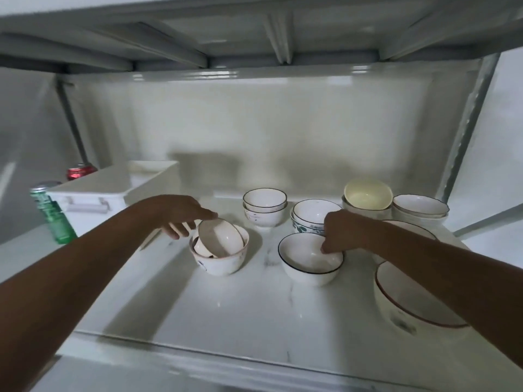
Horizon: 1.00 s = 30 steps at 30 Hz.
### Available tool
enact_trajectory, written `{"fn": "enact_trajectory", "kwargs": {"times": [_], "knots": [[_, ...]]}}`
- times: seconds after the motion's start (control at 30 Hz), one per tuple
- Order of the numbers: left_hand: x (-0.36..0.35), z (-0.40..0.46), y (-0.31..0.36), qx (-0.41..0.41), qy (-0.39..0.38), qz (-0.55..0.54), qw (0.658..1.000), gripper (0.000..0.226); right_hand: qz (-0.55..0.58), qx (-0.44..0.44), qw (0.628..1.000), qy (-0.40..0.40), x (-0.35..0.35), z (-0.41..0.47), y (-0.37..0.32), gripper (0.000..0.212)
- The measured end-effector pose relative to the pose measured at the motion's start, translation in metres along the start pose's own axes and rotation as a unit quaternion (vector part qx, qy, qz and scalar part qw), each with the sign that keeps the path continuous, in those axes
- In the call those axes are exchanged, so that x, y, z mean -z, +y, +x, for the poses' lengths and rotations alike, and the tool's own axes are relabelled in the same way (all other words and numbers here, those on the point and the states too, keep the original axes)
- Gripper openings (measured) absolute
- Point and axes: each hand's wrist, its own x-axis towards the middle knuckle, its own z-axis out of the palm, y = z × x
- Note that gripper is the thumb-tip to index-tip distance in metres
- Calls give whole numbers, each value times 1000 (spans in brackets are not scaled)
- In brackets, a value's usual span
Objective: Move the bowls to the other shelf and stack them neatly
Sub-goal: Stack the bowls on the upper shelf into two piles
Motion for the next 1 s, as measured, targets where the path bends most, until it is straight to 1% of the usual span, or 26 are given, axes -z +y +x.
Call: {"fn": "enact_trajectory", "kwargs": {"times": [0.07, 0.13, 0.2, 0.37, 0.5, 0.63, 0.7, 0.77, 0.87, 1.0], "knots": [[-8, 1, -2, -3, -20, 6, 1000, 34, 6, -18, 1000, -21, 2, 1, -8, 34], [-13, -1, -4, -7, -17, -2, 1000, 23, 31, -34, 997, -61, 5, 0, -19, 32], [-16, 1, -5, -6, -14, -26, 1000, 14, 53, -38, 994, -83, 8, -2, -27, 31], [-25, 6, -9, -20, 17, -58, 998, 11, 79, -38, 991, -97, 6, -2, -36, 33], [-31, 10, -16, -30, 12, -105, 994, 4, 84, -39, 989, -111, 4, -2, -36, 33], [-36, 11, -20, -15, -24, -97, 995, 7, 87, -46, 988, -117, 4, -4, -36, 31], [-41, 11, -22, -15, -43, -99, 994, 18, 97, -47, 987, -116, 4, -4, -37, 31], [-45, 11, -22, -20, -46, -133, 990, 25, 113, -45, 986, -111, 3, -5, -39, 30], [-46, 12, -20, -35, -46, -175, 983, 28, 154, -35, 982, -105, 2, -8, -39, 29], [-39, 9, -19, -45, -54, -219, 973, 27, 224, -33, 967, -119, 7, -17, -33, 38]]}}
